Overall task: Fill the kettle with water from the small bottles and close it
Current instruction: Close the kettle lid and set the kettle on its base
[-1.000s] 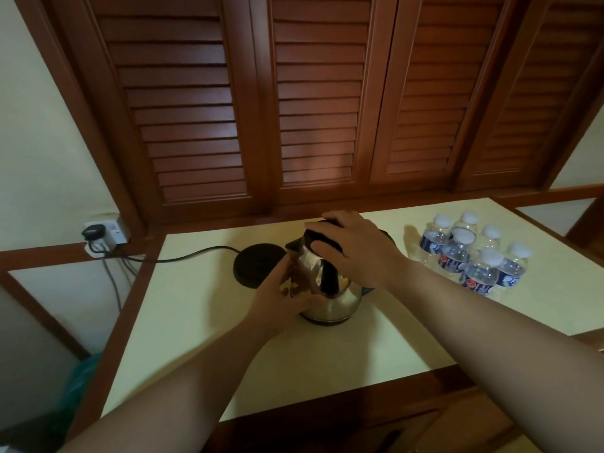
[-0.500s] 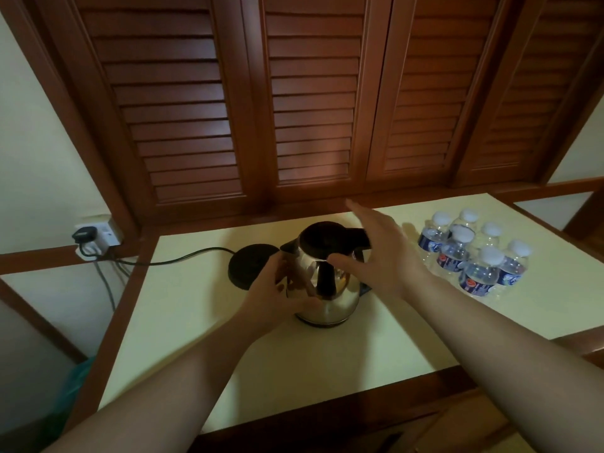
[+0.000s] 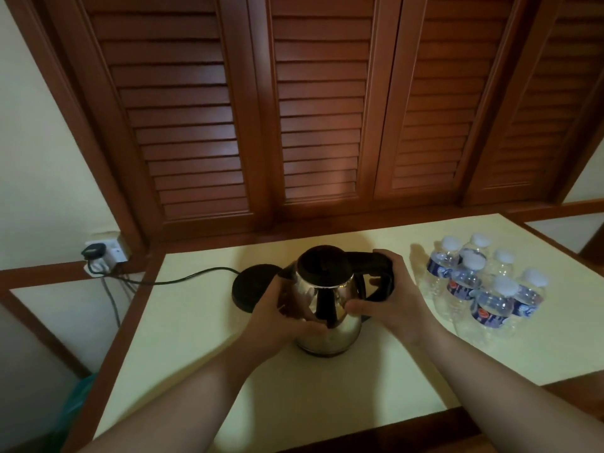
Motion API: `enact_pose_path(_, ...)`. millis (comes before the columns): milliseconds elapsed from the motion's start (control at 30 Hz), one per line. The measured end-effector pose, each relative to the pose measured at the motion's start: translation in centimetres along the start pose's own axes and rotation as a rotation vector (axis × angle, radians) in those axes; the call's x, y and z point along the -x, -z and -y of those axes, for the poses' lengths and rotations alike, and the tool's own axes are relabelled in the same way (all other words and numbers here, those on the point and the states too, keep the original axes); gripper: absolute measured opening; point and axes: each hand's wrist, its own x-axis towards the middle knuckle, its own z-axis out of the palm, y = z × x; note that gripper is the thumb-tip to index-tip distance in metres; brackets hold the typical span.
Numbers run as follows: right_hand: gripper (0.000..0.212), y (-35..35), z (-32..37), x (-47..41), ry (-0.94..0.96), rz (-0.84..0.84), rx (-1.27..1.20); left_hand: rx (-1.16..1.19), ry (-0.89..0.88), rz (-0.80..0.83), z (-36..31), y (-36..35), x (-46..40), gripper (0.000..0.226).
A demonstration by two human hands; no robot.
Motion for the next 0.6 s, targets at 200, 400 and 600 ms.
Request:
enact_pose_path(200,0.109,-1.8,2.3,-2.3,0.1,0.0,0.032,0.013,-0.025,-0.087,-1.9,2.8,-0.1,0.09)
enact_pose_path(400,0.108,-5.2,4.7,-6.3,0.163,0.034,0.038,-0.085,-0.069,-0.132,-3.4,7.6,-2.1,0.075)
enact_pose_path(600,0.1,-8.6,5.4,-10.4,0.184,0.051,0.002,-0.112,-0.078,-0.205,-3.0,11.4,-4.7,0.083)
